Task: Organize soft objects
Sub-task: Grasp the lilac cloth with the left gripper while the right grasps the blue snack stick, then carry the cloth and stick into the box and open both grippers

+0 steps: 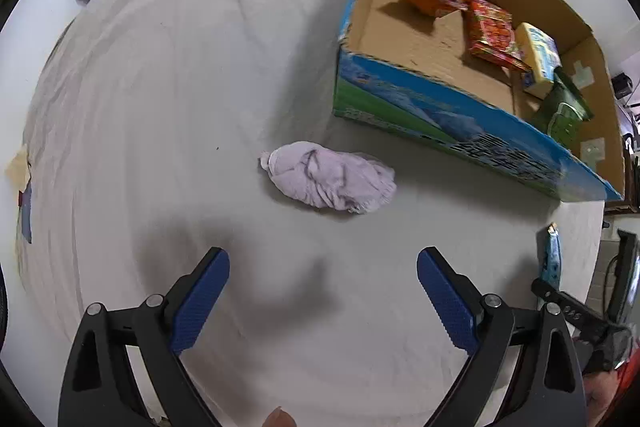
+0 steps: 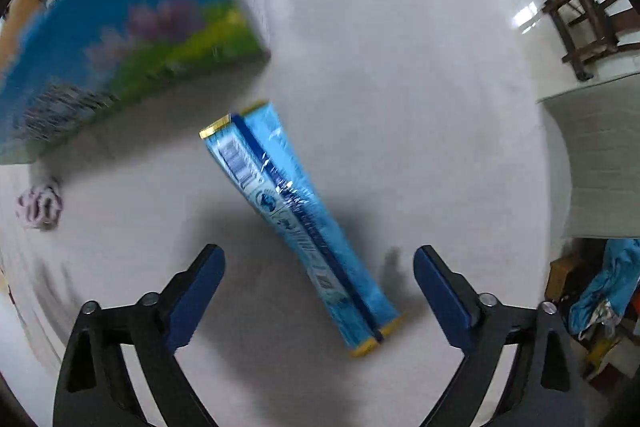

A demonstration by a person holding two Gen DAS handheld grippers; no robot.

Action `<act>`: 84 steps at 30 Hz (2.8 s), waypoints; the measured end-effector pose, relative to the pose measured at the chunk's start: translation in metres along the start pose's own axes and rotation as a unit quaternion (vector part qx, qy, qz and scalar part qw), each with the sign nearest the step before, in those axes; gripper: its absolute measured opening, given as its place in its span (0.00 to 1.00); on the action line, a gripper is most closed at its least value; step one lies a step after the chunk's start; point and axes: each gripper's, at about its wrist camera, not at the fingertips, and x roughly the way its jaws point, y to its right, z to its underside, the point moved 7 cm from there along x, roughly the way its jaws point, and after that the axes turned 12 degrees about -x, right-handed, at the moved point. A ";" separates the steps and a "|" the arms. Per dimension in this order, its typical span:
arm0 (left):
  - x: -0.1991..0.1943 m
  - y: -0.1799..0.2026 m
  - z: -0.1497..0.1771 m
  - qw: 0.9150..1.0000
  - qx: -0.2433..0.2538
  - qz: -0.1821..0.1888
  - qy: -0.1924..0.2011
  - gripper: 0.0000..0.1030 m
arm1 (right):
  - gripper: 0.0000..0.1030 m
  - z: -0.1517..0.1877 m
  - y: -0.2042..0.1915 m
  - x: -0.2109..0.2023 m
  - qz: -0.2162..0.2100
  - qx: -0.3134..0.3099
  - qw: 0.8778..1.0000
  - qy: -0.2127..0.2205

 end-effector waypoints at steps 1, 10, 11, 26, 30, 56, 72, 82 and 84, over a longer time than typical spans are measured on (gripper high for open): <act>0.004 -0.002 -0.002 1.000 -0.003 -0.002 -0.002 0.94 | 0.80 -0.001 -0.003 0.005 0.001 0.000 1.000 -0.004; 0.040 -0.012 -0.031 0.995 -0.073 0.033 -0.057 0.94 | 0.30 0.000 -0.037 0.004 0.001 -0.026 1.000 -0.003; 0.045 -0.011 -0.032 0.995 -0.075 0.032 -0.062 0.94 | 0.30 0.001 -0.040 0.004 -0.003 -0.028 1.000 -0.004; 0.096 0.010 -0.033 0.994 -0.044 0.051 -0.081 0.59 | 0.30 0.002 -0.057 0.015 -0.036 -0.039 0.998 -0.036; 0.085 0.016 0.000 0.996 0.007 0.049 -0.080 0.58 | 0.23 0.011 -0.053 0.016 -0.024 -0.070 0.996 -0.059; 0.103 0.064 0.079 0.991 0.086 0.024 -0.101 0.57 | 0.34 0.094 -0.056 0.025 0.003 -0.097 0.993 -0.070; 0.075 0.066 0.076 0.987 0.031 0.103 -0.118 0.37 | 0.16 0.133 -0.073 -0.005 0.012 -0.108 0.993 -0.046; 0.073 0.055 0.046 0.980 -0.047 0.139 -0.133 0.59 | 0.16 0.111 -0.049 -0.013 -0.027 -0.084 0.995 -0.056; 0.084 0.070 0.042 0.980 -0.039 0.131 -0.142 0.59 | 0.16 0.111 -0.049 -0.013 -0.027 -0.086 0.994 -0.060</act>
